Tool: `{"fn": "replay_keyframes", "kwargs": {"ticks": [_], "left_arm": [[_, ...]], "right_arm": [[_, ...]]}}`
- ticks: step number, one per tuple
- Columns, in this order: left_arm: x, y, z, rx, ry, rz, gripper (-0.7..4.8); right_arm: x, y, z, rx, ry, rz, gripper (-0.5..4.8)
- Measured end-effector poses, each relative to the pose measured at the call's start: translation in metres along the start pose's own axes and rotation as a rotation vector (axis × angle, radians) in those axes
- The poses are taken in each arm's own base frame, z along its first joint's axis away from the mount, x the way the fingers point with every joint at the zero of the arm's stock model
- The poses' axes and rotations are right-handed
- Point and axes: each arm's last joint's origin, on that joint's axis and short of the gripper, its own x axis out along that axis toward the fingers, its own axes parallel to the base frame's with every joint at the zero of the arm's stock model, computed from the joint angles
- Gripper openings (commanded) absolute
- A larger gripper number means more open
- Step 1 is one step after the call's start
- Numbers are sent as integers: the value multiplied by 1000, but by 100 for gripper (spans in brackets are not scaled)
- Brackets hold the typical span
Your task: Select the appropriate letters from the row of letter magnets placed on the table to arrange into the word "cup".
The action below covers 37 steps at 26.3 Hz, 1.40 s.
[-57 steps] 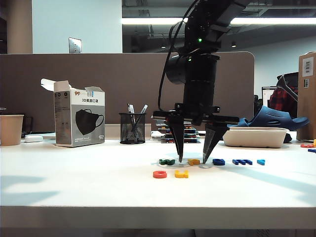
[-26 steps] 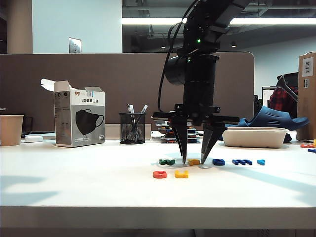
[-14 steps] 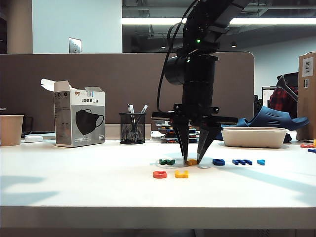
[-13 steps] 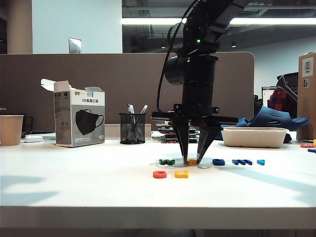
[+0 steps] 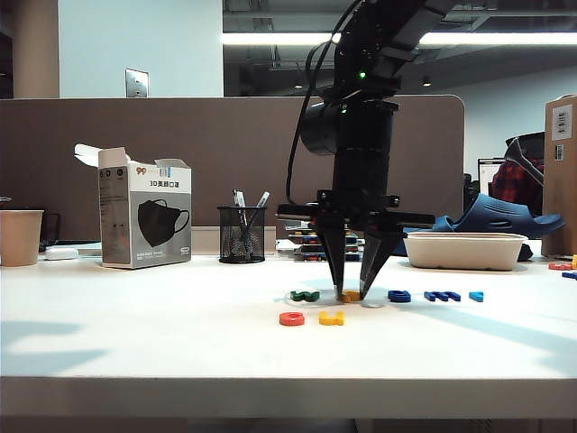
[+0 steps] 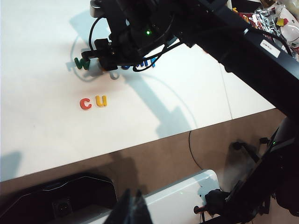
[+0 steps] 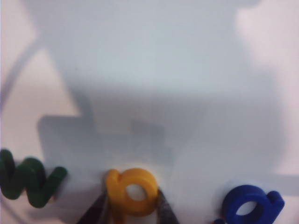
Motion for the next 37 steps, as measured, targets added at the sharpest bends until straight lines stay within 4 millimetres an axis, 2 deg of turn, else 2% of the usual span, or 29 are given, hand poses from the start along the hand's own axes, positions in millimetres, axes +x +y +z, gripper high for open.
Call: {"fn": "replay_keyframes", "kwargs": {"ticks": [19, 29, 37], "left_arm": [[0, 0, 0, 0, 0, 0, -5], [0, 0, 0, 0, 0, 0, -5], [0, 0, 0, 0, 0, 0, -5]], "right_arm": [[-3, 2, 4, 0, 1, 2, 103], [-28, 6, 11, 2, -46, 15, 103], [-40, -1, 2, 32, 13, -9, 103]]}}
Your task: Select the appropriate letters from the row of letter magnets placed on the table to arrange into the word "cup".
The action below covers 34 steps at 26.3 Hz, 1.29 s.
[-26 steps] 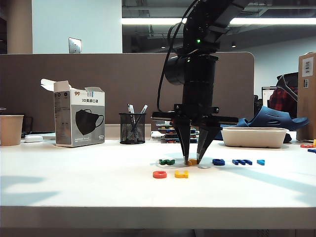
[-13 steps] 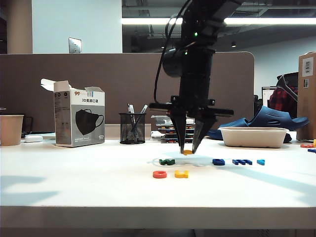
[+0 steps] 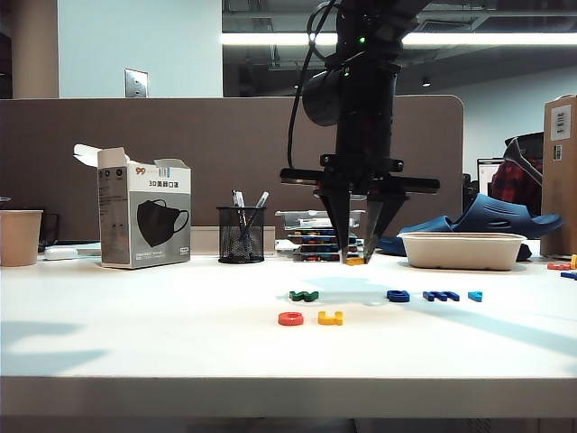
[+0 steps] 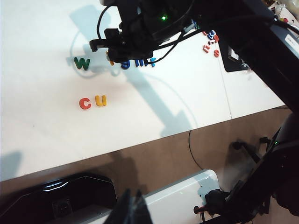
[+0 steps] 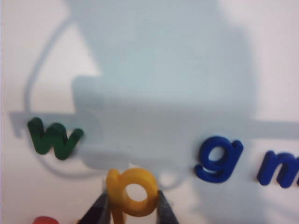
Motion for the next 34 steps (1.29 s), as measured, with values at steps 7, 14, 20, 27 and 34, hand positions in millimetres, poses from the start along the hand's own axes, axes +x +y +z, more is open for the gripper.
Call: {"fn": "replay_keyframes", "kwargs": {"ticks": [7, 14, 20, 27, 34], "left_arm": [[0, 0, 0, 0, 0, 0, -5], [0, 0, 0, 0, 0, 0, -5], [0, 0, 0, 0, 0, 0, -5], [0, 0, 0, 0, 0, 0, -5], [0, 0, 0, 0, 0, 0, -5]], "right_arm": [[-33, -1, -8, -4, -56, 23, 103], [-47, -3, -14, 0, -62, 26, 103], [-57, -4, -19, 19, -69, 30, 103], [-58, -4, -20, 20, -64, 29, 103], [-61, -5, -21, 22, -57, 45, 103]]}}
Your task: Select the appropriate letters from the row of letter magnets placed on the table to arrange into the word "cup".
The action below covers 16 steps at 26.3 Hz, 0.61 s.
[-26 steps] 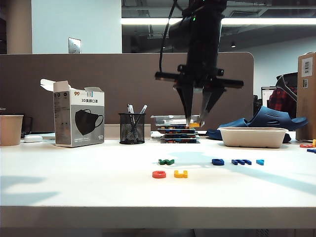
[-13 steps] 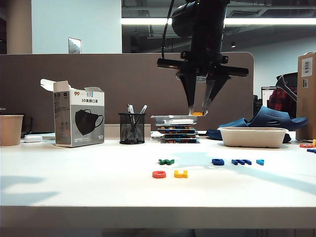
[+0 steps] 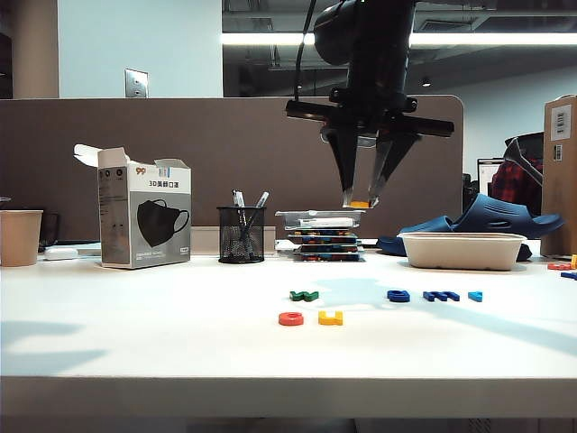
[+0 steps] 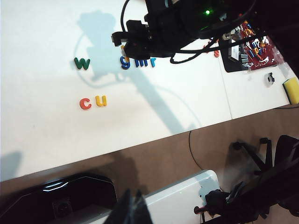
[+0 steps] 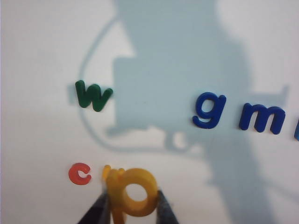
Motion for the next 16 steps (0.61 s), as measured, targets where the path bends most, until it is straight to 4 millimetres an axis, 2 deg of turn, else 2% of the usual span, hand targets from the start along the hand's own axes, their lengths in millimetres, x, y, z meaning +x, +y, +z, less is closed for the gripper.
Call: {"fn": "replay_keyframes", "kwargs": {"ticks": [5, 10, 16], "left_arm": [[0, 0, 0, 0, 0, 0, -5], [0, 0, 0, 0, 0, 0, -5], [0, 0, 0, 0, 0, 0, -5]], "right_arm": [[-1, 0, -1, 0, -1, 0, 103], [-17, -6, -17, 13, -95, 46, 103], [4, -16, -35, 24, -50, 30, 103]]}}
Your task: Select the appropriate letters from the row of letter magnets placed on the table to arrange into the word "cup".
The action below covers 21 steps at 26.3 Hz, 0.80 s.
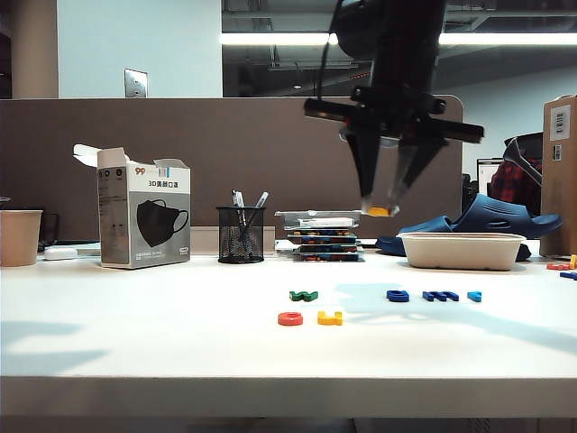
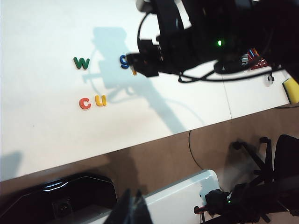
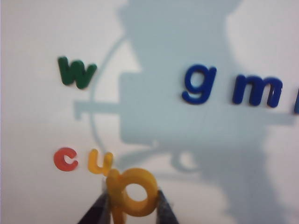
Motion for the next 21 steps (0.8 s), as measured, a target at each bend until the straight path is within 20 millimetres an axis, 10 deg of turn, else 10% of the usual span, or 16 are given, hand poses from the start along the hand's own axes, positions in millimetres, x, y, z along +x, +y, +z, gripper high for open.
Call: {"fn": "replay_keyframes", "kwargs": {"ticks": [21], "left_arm": [[0, 0, 0, 0, 0, 0, -5]], "right_arm": [[49, -15, -29, 25, 68, 10, 103]]}}
